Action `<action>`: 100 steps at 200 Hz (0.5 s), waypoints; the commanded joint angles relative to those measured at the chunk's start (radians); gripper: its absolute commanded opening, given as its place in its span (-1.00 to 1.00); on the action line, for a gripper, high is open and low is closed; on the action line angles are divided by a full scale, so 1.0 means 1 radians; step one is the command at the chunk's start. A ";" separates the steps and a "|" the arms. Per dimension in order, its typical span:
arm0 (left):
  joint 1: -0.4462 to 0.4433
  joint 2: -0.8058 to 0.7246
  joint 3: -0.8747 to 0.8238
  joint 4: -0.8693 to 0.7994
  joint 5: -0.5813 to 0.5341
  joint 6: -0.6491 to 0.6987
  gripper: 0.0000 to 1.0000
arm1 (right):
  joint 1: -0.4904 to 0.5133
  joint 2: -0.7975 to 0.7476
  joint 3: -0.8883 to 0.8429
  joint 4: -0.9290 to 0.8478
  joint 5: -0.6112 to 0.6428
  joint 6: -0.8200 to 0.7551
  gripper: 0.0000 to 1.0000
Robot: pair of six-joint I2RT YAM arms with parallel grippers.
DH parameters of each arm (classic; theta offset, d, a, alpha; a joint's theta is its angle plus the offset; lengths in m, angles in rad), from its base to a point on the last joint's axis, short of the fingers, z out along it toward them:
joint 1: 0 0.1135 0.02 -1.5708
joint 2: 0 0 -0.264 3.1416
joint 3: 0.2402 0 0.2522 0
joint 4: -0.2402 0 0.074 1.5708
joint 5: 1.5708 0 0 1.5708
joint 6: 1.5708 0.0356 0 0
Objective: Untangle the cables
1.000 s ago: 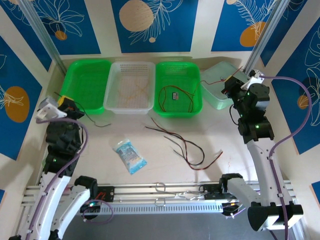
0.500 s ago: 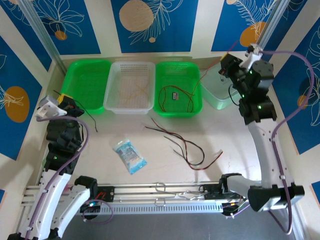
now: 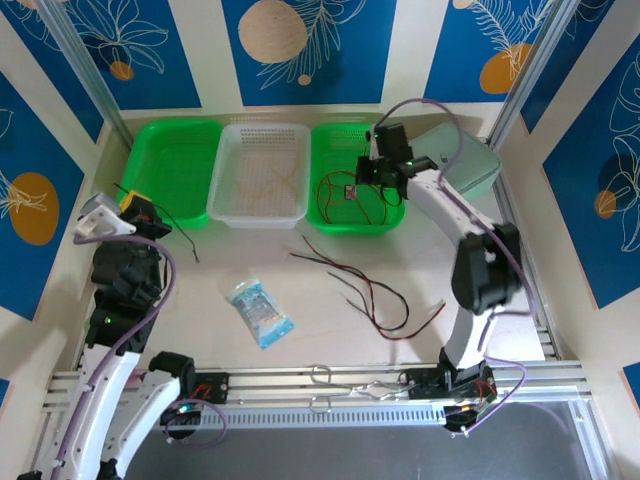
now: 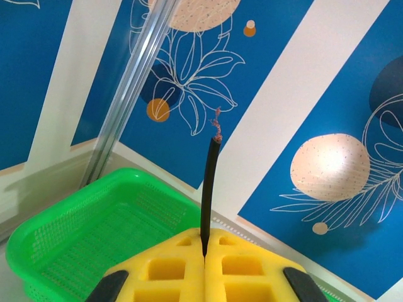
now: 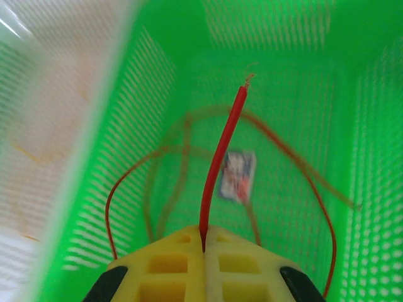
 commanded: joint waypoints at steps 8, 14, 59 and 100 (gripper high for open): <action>0.011 -0.009 0.046 -0.017 0.029 0.004 -1.00 | 0.001 0.186 0.191 -0.302 -0.021 -0.047 -1.00; 0.012 -0.008 0.048 -0.018 0.031 0.005 -1.00 | 0.002 0.226 0.229 -0.343 -0.022 -0.049 -1.00; 0.012 0.013 0.079 -0.033 0.074 0.021 -1.00 | 0.005 0.312 0.306 -0.409 -0.024 -0.064 -0.92; 0.011 0.043 0.134 -0.041 0.114 0.063 -1.00 | 0.009 0.248 0.329 -0.444 0.051 -0.091 -0.11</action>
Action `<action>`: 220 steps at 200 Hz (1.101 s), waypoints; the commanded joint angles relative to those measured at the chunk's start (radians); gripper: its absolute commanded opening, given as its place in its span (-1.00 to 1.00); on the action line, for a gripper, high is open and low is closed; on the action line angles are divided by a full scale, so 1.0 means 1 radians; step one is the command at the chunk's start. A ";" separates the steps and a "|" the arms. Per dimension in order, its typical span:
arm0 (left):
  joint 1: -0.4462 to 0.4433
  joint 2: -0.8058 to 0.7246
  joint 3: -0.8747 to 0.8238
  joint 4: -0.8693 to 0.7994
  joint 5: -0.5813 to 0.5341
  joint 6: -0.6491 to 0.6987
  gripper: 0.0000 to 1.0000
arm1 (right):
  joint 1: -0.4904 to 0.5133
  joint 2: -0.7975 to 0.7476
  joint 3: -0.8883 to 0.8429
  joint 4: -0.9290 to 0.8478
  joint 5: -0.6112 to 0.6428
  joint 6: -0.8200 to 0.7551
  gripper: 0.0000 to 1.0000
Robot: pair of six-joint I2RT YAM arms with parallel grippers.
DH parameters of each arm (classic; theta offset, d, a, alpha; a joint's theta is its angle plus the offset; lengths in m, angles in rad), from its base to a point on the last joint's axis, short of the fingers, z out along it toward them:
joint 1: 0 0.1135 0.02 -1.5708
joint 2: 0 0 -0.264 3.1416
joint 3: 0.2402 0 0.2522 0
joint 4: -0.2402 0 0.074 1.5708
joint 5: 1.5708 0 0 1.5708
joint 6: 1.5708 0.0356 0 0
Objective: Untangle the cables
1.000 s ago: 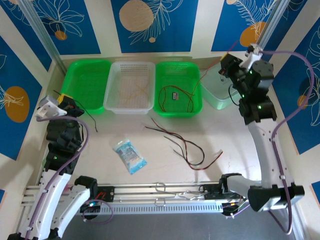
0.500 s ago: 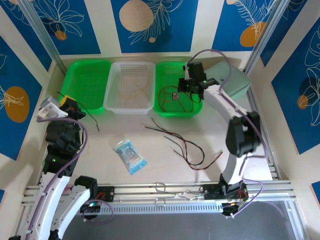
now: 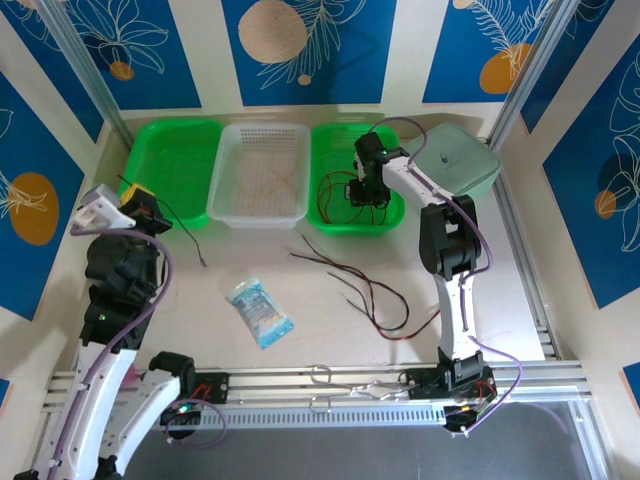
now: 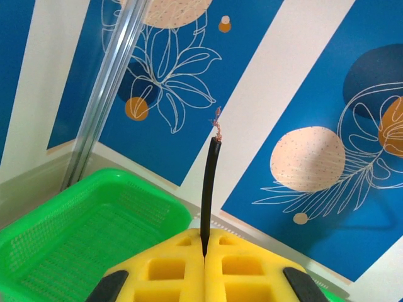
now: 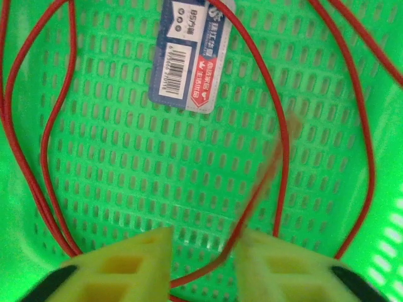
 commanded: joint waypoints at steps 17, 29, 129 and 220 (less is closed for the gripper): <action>0.011 0.023 0.078 0.003 0.048 0.065 -1.00 | 0.013 -0.152 0.003 -0.037 0.058 -0.028 0.07; 0.011 0.040 0.100 0.011 0.062 0.085 -1.00 | 0.012 -0.195 -0.006 -0.033 0.059 -0.028 0.19; 0.013 0.382 0.523 0.034 0.197 0.375 -1.00 | -0.003 -0.421 -0.103 -0.015 0.057 -0.005 0.76; 0.205 0.770 0.969 0.009 0.312 0.427 -1.00 | -0.015 -0.493 -0.202 -0.010 0.011 0.010 0.76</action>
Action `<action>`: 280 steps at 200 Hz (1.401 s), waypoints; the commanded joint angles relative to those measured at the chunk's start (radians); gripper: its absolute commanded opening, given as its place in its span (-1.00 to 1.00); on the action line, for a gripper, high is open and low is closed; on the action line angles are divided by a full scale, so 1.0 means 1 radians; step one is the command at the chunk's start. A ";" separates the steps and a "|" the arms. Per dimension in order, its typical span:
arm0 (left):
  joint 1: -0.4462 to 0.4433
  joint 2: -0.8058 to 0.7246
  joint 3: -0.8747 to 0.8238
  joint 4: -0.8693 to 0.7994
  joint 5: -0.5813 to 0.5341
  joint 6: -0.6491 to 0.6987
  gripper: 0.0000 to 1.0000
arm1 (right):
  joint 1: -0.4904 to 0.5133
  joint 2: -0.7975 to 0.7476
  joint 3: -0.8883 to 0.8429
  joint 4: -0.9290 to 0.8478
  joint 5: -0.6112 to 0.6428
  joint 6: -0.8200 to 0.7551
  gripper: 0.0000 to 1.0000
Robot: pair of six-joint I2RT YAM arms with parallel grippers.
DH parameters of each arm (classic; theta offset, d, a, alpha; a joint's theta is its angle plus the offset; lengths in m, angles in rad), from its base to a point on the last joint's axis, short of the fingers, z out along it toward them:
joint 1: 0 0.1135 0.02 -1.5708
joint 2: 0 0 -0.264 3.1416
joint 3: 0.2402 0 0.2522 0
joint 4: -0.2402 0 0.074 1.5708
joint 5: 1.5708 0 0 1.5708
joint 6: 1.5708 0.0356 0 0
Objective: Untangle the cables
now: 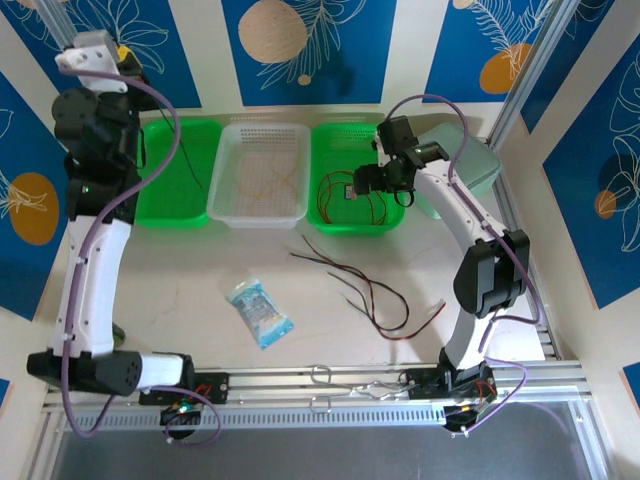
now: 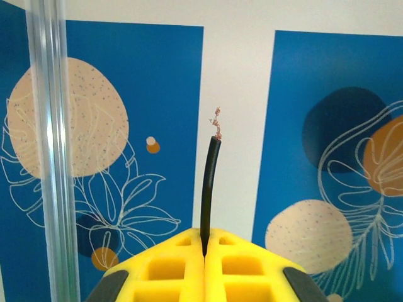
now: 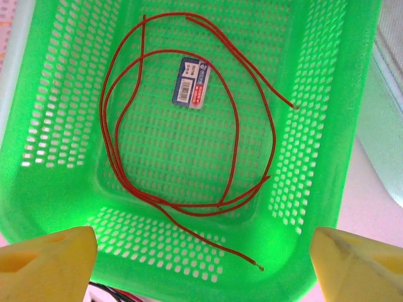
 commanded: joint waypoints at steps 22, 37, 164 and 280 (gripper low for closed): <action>0.113 0.136 0.106 -0.009 0.072 -0.045 -1.00 | -0.020 -0.086 -0.019 -0.005 -0.049 0.021 0.76; 0.193 0.194 0.058 0.021 0.126 -0.191 -1.00 | -0.020 -0.097 -0.025 -0.002 -0.059 0.024 0.76; 0.199 0.807 0.131 -0.401 0.144 -0.301 -1.00 | -0.035 -0.175 -0.091 -0.040 -0.211 0.080 0.76; 0.234 0.969 0.227 -0.555 0.278 -0.368 -0.44 | -0.046 -0.261 -0.160 -0.049 -0.212 0.085 0.76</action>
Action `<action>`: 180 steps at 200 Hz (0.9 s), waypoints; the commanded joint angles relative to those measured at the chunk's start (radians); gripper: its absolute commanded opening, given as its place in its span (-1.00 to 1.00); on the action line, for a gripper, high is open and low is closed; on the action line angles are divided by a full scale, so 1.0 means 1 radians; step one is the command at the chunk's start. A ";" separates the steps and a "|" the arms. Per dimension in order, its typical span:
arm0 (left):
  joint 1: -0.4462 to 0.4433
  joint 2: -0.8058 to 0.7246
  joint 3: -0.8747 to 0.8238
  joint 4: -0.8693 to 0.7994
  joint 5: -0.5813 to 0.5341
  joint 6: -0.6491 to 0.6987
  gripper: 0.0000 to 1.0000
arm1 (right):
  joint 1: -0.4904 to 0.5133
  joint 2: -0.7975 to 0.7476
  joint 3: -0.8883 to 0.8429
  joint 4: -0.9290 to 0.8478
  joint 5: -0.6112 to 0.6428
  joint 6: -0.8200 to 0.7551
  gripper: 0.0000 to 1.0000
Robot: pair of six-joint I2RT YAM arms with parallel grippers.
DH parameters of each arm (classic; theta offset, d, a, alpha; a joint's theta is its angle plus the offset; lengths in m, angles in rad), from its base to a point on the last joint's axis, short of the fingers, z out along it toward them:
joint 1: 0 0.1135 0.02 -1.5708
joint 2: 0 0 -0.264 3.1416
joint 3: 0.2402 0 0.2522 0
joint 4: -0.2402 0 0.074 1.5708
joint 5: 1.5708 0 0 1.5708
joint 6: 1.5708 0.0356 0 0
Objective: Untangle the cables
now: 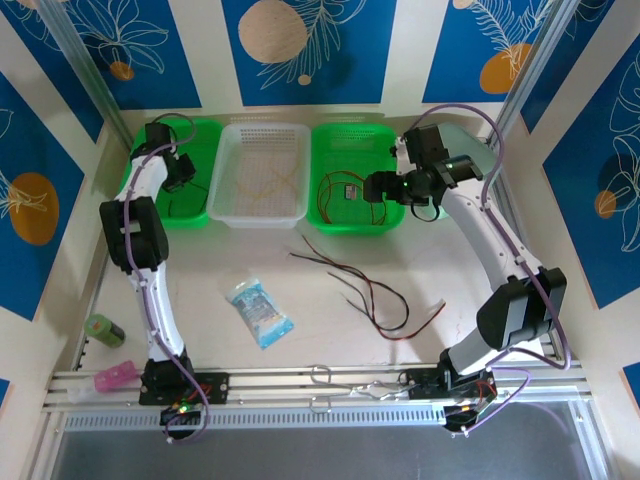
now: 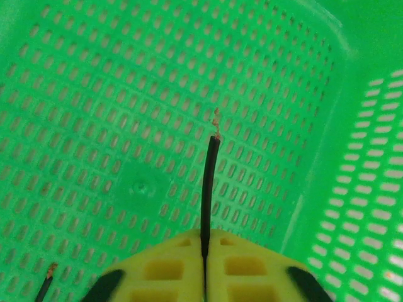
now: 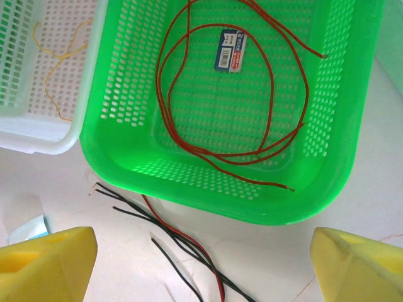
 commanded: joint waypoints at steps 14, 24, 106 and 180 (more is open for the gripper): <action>0.008 -0.047 -0.049 0.014 -0.015 -0.020 -0.05 | 0.001 -0.025 0.003 -0.020 -0.024 0.007 0.76; 0.009 -0.070 -0.053 0.029 -0.028 -0.003 0.19 | -0.002 -0.030 0.002 -0.021 -0.021 0.005 0.76; -0.010 -0.384 -0.235 0.235 -0.024 0.023 0.54 | 0.000 -0.029 -0.010 -0.010 -0.022 0.029 0.76; -0.183 -0.850 -0.640 0.281 0.128 0.071 0.53 | 0.233 -0.130 -0.246 -0.018 0.140 0.147 0.67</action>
